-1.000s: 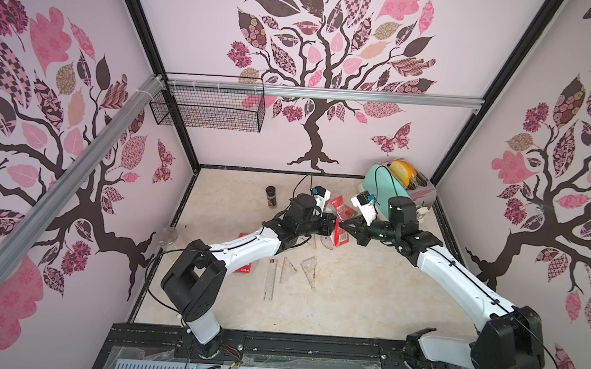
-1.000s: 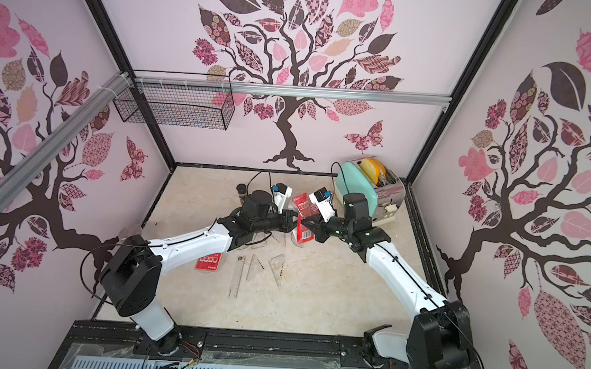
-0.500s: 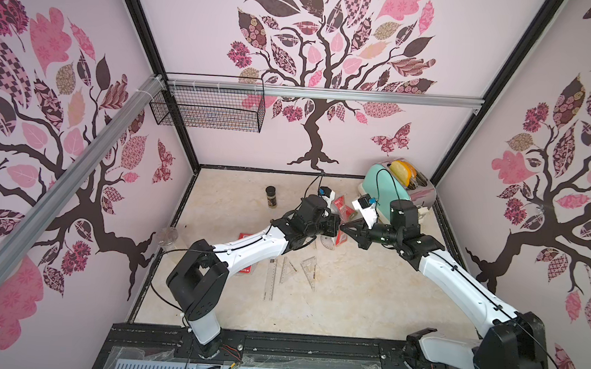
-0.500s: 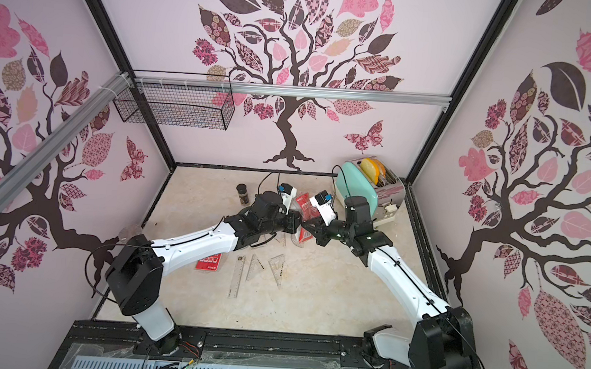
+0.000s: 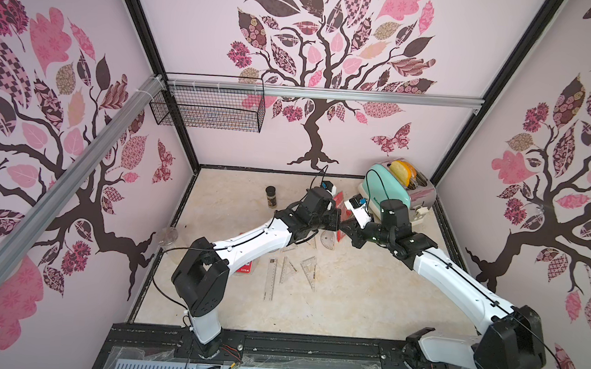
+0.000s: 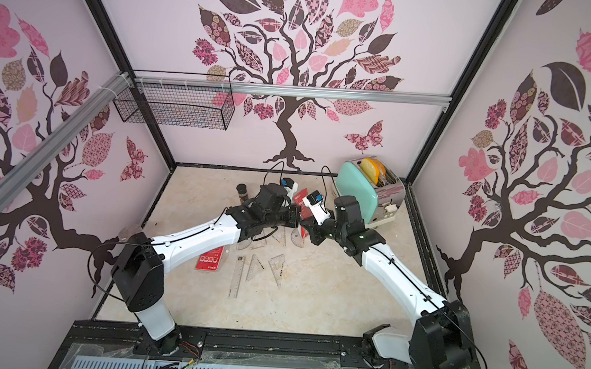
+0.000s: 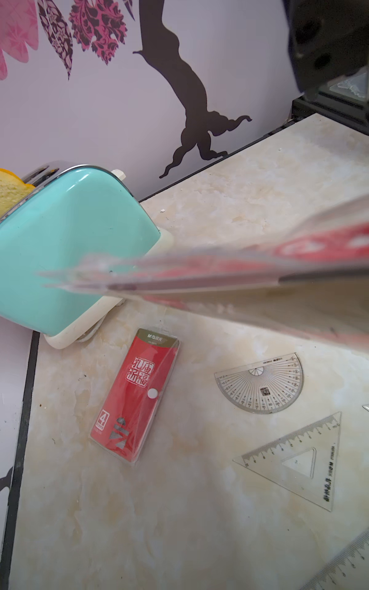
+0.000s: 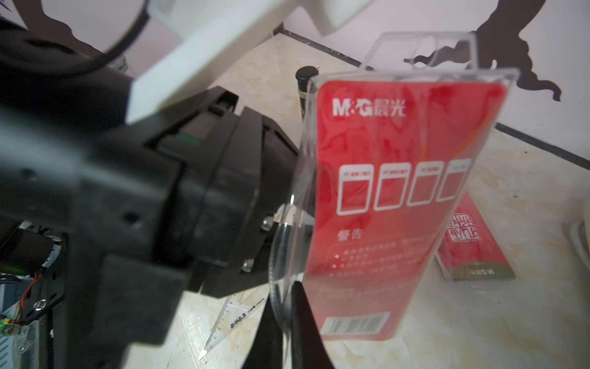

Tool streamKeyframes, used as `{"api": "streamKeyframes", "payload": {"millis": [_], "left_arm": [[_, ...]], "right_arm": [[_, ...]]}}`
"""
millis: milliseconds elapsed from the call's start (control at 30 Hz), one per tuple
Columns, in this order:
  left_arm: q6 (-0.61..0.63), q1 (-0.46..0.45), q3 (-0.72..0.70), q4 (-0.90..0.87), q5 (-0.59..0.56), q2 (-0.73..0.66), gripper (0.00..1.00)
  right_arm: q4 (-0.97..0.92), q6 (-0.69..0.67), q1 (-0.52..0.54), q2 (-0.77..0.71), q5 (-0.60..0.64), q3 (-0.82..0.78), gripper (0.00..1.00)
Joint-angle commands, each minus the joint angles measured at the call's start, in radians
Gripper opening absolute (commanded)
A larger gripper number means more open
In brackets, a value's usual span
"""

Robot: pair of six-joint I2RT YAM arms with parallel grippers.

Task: Open the ruler set and take out the ruler
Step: Take out the ruler from the ruler set bag.

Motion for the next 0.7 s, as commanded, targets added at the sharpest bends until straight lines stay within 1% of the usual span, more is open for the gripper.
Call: {"api": "streamKeyframes", "payload": {"millis": [0,233,400,533,667], "left_arm": [[0.011,0.007,-0.006,0.013,-0.013,-0.028,0.0],[0.04,0.008,-0.065,-0.004,0.073,-0.067,0.0],[0.038,-0.001,-0.122,0.013,0.187,-0.074,0.0],[0.017,-0.035,-0.192,0.063,0.247,-0.085,0.0],[-0.022,-0.057,-0.297,0.126,0.27,-0.127,0.0]], "right_arm": [[-0.044,0.005,0.01,0.007,0.111,0.021,0.0],[0.008,0.036,0.01,-0.009,0.19,0.001,0.0],[0.037,0.075,0.01,-0.009,0.228,-0.002,0.0],[0.058,0.114,0.01,-0.004,0.292,-0.001,0.0],[0.033,0.128,0.01,0.01,0.363,0.014,0.0]]}}
